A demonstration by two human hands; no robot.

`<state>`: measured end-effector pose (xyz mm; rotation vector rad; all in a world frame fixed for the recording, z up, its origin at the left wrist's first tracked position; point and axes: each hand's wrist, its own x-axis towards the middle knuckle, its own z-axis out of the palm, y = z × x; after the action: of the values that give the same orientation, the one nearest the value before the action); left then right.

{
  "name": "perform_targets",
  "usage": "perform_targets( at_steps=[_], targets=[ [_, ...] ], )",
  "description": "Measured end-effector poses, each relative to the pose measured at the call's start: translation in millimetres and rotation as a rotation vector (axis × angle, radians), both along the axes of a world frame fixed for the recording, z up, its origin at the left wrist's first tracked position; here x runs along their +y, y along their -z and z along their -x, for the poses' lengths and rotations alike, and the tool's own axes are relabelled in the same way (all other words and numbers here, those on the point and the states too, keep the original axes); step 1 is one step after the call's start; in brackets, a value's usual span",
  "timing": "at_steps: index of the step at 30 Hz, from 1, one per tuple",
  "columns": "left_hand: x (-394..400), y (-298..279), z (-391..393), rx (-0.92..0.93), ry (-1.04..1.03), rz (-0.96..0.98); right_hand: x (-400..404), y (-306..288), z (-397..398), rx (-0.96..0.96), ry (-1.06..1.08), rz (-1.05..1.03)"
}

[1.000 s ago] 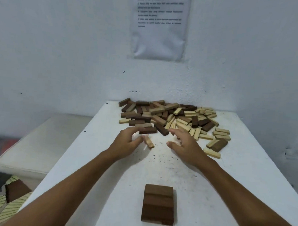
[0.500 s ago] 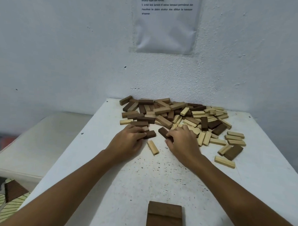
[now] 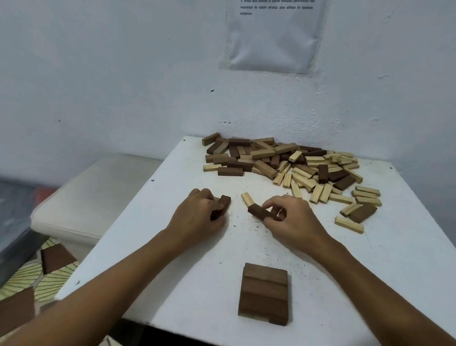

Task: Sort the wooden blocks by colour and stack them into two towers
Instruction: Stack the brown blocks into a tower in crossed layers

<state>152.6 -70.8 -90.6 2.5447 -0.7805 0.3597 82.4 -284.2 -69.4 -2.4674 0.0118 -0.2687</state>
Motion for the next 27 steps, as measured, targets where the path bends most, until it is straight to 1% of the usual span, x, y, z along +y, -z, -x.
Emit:
perform_targets(
  at_steps=[2,5,7,10,11,13,15,18,23,27],
  targets=[
    [2,1,12,0.008,0.000,-0.030,-1,-2,8,0.058,-0.088,-0.052],
    [3,-3,24,0.070,0.027,-0.051,1,-4,12,0.104,-0.168,-0.033],
    [5,-10,26,0.141,0.080,-0.028,3,-4,11,0.122,-0.203,-0.010],
    [14,-20,20,0.291,0.169,0.071,8,-3,6,0.147,-0.245,0.028],
    [18,-21,16,0.317,0.190,0.067,11,-3,5,0.156,-0.255,0.042],
    [27,-20,9,0.314,0.203,-0.004,15,-2,1,0.160,-0.272,0.064],
    [34,-18,5,0.329,0.184,-0.021,18,-1,-4,0.160,-0.285,0.074],
    [35,-12,0,0.376,0.166,0.021,22,-1,-11,0.181,-0.310,0.053],
    [31,-3,-3,0.391,0.174,0.073,23,-4,-21,0.216,-0.375,0.067],
    [30,1,-6,0.395,0.190,0.124,24,-4,-28,0.222,-0.381,0.080]
  ],
)
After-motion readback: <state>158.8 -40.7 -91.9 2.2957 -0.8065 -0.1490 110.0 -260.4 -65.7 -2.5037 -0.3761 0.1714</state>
